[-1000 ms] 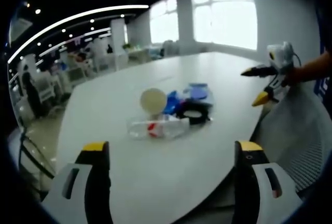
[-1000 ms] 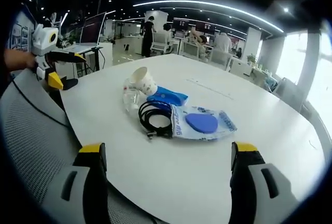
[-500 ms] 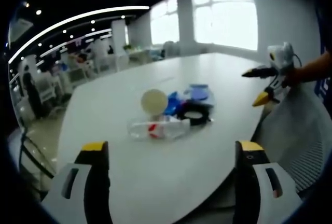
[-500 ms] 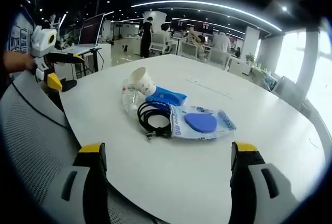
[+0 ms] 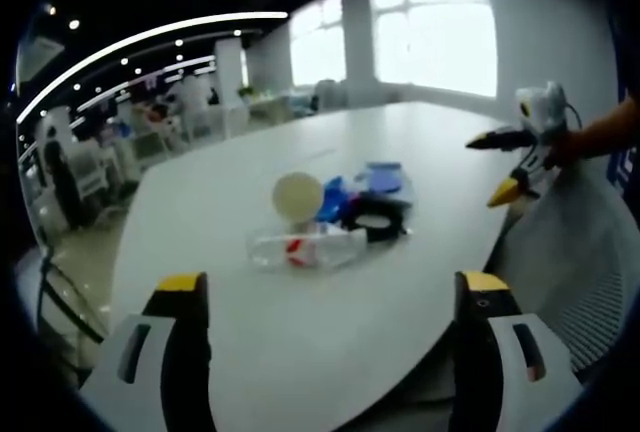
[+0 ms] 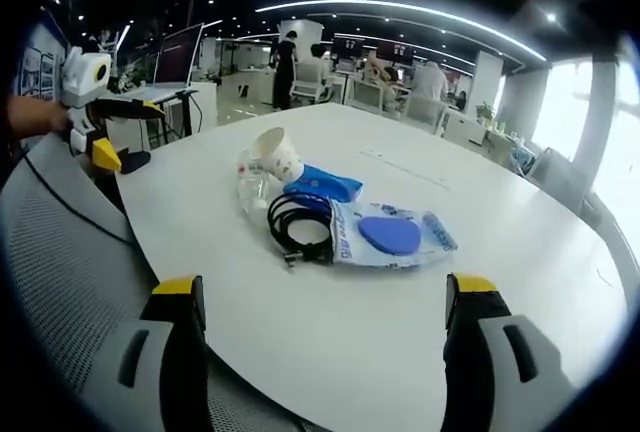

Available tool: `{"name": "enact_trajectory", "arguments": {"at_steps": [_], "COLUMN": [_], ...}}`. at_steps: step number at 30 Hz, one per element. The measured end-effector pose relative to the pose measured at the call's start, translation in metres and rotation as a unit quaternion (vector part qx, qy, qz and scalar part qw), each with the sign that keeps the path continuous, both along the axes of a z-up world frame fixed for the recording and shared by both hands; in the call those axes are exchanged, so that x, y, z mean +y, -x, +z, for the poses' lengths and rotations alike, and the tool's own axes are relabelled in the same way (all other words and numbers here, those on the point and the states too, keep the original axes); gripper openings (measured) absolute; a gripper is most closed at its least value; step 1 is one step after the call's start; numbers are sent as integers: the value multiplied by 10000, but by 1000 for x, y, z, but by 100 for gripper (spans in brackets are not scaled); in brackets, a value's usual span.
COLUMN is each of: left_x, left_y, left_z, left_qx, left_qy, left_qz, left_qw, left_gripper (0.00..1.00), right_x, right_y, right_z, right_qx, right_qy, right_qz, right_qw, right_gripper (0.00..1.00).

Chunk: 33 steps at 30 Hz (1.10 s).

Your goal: Arrange the tabletop items into an orderly group along one side of the table until the central work area is clear of visible clutter.

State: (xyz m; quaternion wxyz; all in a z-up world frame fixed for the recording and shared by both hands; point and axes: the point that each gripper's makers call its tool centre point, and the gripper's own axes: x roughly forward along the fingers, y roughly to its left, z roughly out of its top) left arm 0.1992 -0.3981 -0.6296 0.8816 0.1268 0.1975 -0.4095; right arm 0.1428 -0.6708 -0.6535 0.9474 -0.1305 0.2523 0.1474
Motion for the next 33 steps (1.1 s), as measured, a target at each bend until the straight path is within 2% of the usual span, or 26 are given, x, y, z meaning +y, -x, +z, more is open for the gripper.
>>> {"name": "enact_trajectory", "arguments": {"at_steps": [29,33], "left_x": [-3,-3], "left_y": [2,1], "left_z": [-1,0], "left_qx": [10,15], "left_qy": [-13,-11], "left_qz": [-59,-61], "left_qw": [10000,10000], "left_gripper": [100,100], "right_x": [-1,3], "right_y": [-1,-2], "right_z": [1,1], "right_qx": [-11,5], "right_qy": [-11,14], "right_qz": [-18,85], "right_qw": [10000,10000], "right_gripper": [100,100]}}
